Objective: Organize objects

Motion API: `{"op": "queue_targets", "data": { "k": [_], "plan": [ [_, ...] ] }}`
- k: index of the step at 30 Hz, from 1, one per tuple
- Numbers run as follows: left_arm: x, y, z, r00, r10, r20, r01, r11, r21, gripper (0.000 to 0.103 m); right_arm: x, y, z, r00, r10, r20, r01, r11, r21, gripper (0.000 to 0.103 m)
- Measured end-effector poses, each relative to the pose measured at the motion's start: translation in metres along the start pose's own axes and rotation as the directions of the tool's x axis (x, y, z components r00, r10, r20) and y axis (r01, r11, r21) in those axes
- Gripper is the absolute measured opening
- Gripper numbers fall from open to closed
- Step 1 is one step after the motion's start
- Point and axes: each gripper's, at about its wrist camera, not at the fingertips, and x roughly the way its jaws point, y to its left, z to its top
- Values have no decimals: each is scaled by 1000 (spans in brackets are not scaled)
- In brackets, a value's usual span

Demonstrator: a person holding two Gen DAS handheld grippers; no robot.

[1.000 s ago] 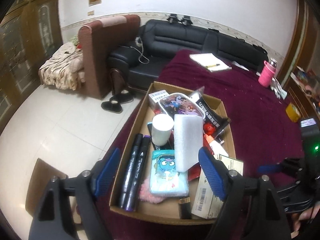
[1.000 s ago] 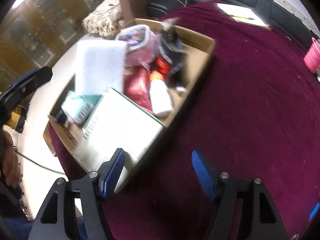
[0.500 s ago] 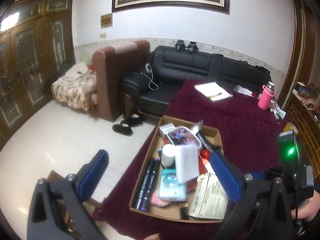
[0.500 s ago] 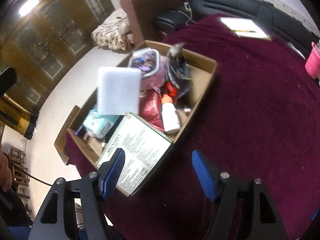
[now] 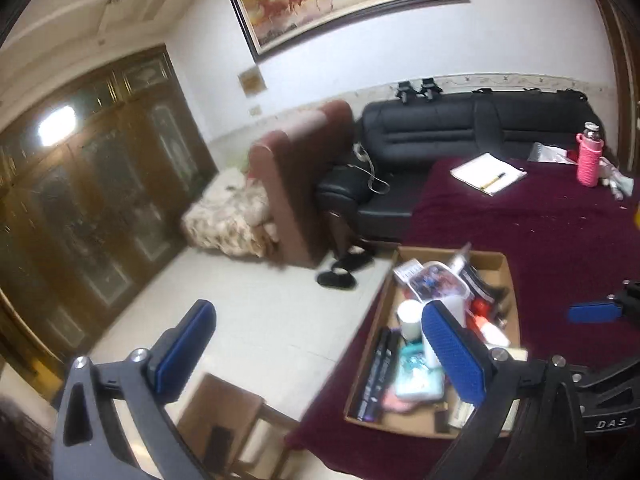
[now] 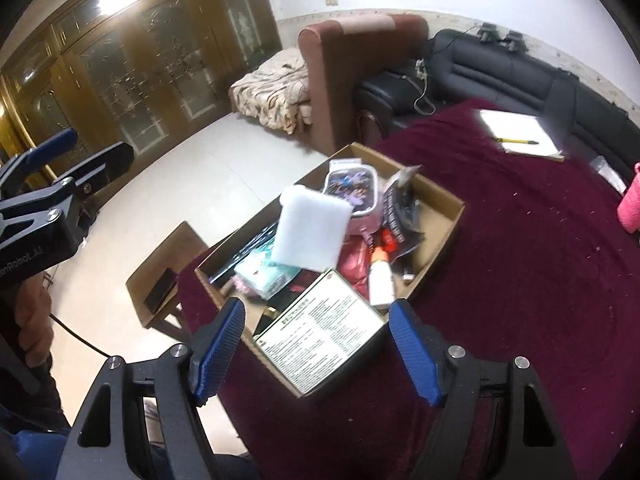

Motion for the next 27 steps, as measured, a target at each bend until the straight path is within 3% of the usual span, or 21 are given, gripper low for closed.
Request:
{"op": "queue_targets", "data": {
  "k": [6,15,21,27],
  "plan": [
    [10,9,-15,997,38,-63,-40,998,-39,103,9,9,-2,1000,18,-24,-18,1000,-22,80],
    [13,12,-28,993,8,-115,-17,997,-74,103,14,14,-4,999,29,-46,-31,999,-42,80],
    [14,12,-33,988,35,-149,-45,997,-66,103,17,17,-5,998,40,-58,-43,998,-45,80],
    [14,22,-40,987,-26,-159,4,991,-136,103,18,18,-5,997,49,-60,-52,997,-50,80]
  ]
}}
